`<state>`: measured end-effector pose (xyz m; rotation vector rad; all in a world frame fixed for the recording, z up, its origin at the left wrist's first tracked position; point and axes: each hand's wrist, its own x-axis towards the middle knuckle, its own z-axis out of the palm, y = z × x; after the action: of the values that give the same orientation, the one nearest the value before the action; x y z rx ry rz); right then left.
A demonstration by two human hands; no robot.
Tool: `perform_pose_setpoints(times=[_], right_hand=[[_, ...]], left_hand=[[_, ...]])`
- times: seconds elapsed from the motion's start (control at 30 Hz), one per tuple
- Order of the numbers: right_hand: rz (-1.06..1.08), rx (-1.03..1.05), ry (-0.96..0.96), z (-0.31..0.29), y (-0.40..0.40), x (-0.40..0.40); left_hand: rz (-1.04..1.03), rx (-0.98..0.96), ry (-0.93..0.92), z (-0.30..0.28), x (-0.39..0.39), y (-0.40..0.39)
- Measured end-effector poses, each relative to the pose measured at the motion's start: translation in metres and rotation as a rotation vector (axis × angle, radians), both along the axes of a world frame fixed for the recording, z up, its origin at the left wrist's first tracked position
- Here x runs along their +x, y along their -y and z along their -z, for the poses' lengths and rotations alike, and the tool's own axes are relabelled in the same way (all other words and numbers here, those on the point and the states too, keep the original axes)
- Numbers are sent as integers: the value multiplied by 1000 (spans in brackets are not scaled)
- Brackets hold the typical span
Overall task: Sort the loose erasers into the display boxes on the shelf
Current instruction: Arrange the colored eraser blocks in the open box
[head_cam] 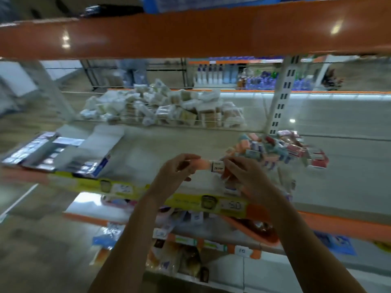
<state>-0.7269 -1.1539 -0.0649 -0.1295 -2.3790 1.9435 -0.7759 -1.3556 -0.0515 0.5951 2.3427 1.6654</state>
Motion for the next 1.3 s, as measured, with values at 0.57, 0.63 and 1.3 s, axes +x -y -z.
perform_pose_setpoints(times=[0.57, 0.63, 1.3], right_hand=[[-257, -192, 33, -9, 298, -35], [-330, -193, 31, -10, 320, -41], [-388, 264, -93, -30, 432, -238]], left_hand=[[-264, -52, -69, -13, 15, 303], [-269, -66, -82, -14, 9, 326], [-315, -112, -154, 3, -187, 452]])
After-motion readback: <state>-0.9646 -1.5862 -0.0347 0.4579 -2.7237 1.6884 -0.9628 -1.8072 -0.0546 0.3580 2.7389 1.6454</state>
